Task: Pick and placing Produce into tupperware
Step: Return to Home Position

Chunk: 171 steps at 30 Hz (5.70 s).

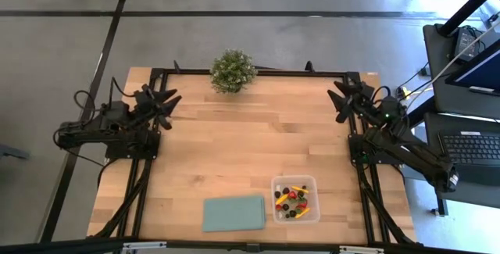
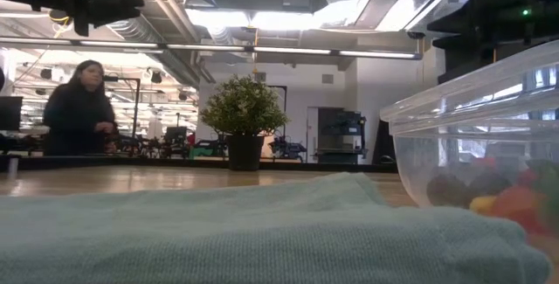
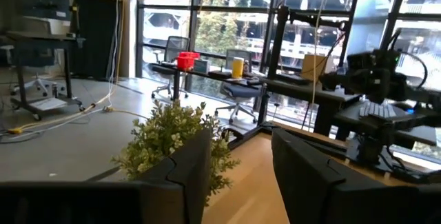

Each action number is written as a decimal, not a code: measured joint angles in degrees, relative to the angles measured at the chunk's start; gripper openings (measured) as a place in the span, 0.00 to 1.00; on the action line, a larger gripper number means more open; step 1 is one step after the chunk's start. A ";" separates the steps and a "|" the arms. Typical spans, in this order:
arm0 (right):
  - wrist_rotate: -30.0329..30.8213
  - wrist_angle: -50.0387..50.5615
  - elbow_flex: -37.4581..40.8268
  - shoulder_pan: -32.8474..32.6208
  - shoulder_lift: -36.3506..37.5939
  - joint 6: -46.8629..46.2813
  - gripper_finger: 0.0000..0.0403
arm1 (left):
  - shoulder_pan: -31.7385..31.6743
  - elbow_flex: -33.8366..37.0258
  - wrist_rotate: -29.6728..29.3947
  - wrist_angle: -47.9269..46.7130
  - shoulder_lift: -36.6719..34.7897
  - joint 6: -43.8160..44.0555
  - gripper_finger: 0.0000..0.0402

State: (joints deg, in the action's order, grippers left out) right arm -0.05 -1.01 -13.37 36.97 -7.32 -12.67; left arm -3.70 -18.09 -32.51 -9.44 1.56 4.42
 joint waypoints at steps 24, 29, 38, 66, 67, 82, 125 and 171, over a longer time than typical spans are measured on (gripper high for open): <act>0.00 -1.93 1.81 0.00 1.10 -0.36 0.64 | 0.00 0.27 -0.02 -0.23 -1.40 -0.04 0.38; 0.00 -1.91 1.81 0.00 1.10 -0.36 0.64 | 0.00 0.27 0.08 -0.62 -1.40 -0.06 0.36; -0.01 -1.83 1.79 0.00 1.10 -0.23 0.64 | -0.02 0.27 2.03 0.57 -1.40 1.07 0.34; -0.01 -1.78 1.77 -0.01 1.10 2.59 0.64 | -0.02 10.02 6.69 15.37 -1.42 3.99 0.34; 0.00 -1.78 1.77 -0.02 1.10 2.58 0.64 | -0.02 10.30 6.69 14.78 -1.40 4.26 0.34; -0.03 -2.81 2.43 -0.02 1.17 4.00 0.64 | 0.00 14.80 6.88 15.35 -1.42 7.13 0.34; -1.09 0.04 12.94 -0.04 4.90 2.57 0.64 | 0.04 17.64 5.79 14.61 -1.42 0.99 0.34; -1.08 0.06 12.94 -1.64 4.86 2.51 0.64 | 0.04 17.64 5.78 14.61 -1.42 0.99 0.34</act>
State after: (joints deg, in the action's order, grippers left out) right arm -1.13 -0.95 -0.43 35.33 -2.46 -10.16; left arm -3.67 -0.45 -26.73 5.18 0.14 5.41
